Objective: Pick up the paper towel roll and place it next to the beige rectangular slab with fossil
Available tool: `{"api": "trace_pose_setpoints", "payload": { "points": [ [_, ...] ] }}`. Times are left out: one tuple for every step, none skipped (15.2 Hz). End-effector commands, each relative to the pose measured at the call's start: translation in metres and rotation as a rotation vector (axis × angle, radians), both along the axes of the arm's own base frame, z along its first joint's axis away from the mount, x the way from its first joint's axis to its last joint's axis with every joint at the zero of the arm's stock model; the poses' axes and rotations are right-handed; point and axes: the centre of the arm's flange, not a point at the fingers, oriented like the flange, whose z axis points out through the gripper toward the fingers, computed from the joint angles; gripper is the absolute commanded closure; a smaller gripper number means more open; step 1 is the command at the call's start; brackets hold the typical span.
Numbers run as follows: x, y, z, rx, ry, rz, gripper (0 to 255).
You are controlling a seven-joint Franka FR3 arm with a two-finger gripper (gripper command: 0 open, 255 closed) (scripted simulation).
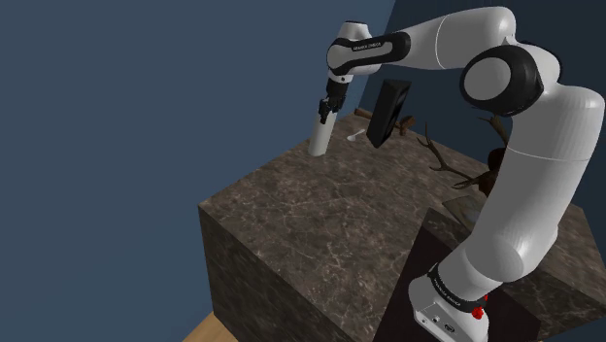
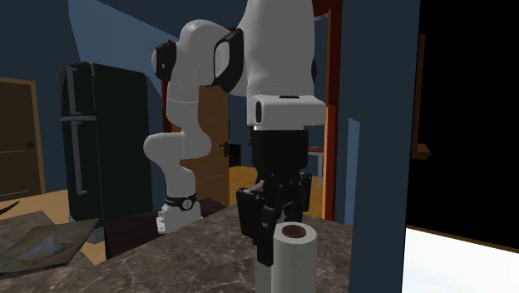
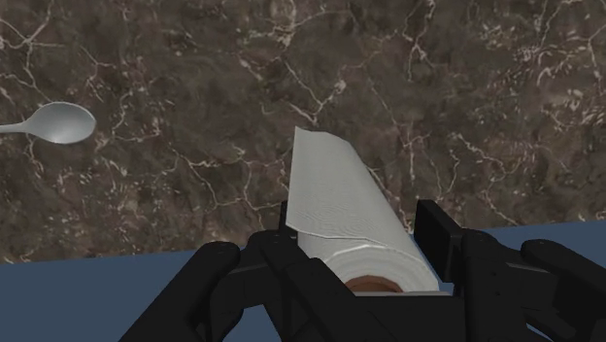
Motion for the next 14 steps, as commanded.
{"api": "trace_pose_setpoints", "payload": {
  "points": [
    [0.0, -0.001, 0.0, -0.001, 0.0, -0.001, 255],
    [0.0, -0.001, 0.0, -0.001, 0.0, -0.001, 255],
    [0.0, -0.001, 0.0, -0.001, 0.0, -0.001, 255],
    [0.0, -0.001, 0.005, -0.001, 0.0, -0.001, 255],
    [0.0, -0.001, 0.01, -0.001, 0.0, -0.001, 255],
    [0.0, -0.001, 0.015, -0.001, 0.0, -0.001, 255],
    [0.0, -0.001, 0.021, -0.001, 0.0, -0.001, 255],
    [0.0, -0.001, 0.026, -0.001, 0.0, -0.001, 255],
    [0.0, -0.001, 0.031, -0.001, 0.0, -0.001, 255],
    [0.0, -0.001, 0.037, -0.001, 0.0, -0.001, 255],
    [0.0, -0.001, 0.042, -0.001, 0.0, -0.001, 255],
    [0.0, -0.001, 0.047, -0.001, 0.0, -0.001, 255],
    [0.0, -0.001, 0.052, -0.001, 0.0, -0.001, 255],
    [0.0, -0.001, 0.058, -0.001, 0.0, -0.001, 255]
  ]
}}
